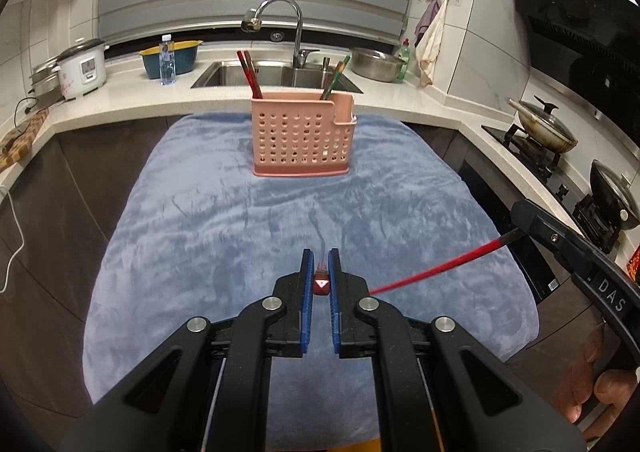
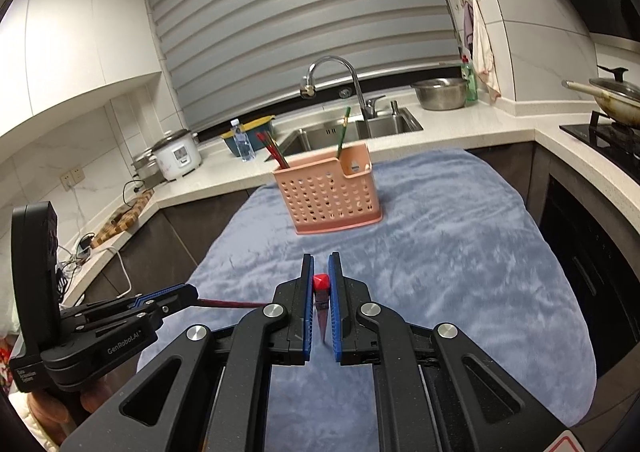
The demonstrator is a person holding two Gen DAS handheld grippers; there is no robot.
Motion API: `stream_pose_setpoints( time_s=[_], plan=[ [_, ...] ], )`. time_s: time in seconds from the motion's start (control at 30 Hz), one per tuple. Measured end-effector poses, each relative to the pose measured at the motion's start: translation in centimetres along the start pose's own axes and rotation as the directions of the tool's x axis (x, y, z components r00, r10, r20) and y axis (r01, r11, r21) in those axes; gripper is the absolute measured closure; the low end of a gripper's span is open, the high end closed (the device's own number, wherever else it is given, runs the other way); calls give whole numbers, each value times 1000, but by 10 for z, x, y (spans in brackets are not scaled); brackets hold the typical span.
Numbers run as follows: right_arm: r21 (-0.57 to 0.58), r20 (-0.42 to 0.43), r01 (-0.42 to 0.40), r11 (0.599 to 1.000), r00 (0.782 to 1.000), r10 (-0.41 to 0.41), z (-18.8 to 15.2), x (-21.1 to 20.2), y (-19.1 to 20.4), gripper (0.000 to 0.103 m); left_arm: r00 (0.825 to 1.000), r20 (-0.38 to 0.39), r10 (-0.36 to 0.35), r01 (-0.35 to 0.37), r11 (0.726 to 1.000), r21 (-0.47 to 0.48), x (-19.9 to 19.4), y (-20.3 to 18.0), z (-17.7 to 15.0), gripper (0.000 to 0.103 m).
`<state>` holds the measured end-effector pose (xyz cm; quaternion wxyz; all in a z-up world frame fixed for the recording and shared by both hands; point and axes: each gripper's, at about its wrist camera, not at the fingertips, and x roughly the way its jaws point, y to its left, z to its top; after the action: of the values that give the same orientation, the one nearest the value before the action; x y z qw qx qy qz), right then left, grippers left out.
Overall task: Organize utensils
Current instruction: 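Lift both chopsticks upright and carry them toward the pink holder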
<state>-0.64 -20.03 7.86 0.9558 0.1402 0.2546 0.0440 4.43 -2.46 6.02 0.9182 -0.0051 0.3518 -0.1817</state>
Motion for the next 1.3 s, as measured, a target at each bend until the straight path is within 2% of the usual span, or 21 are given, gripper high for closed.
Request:
stream_pose_setpoints(
  time_s=[0.53, 0.9, 1.13, 1.3],
  plan=[
    [-3, 15, -19, 1000, 1000, 19, 11, 3, 8, 95, 1000, 21, 21, -20, 999, -45, -11, 18, 16, 96],
    [-23, 18, -17, 1000, 1000, 17, 14, 7, 11, 96, 999, 51, 9, -6, 997, -72, -24, 29, 26, 96],
    [-28, -7, -6, 1000, 1000, 6, 8, 20, 10, 96, 1000, 0, 22, -22, 997, -76, -5, 32, 21, 96],
    [-22, -12, -4, 1000, 1000, 3, 9, 23, 8, 96, 1000, -1, 19, -19, 997, -72, -2, 31, 21, 96]
  ],
)
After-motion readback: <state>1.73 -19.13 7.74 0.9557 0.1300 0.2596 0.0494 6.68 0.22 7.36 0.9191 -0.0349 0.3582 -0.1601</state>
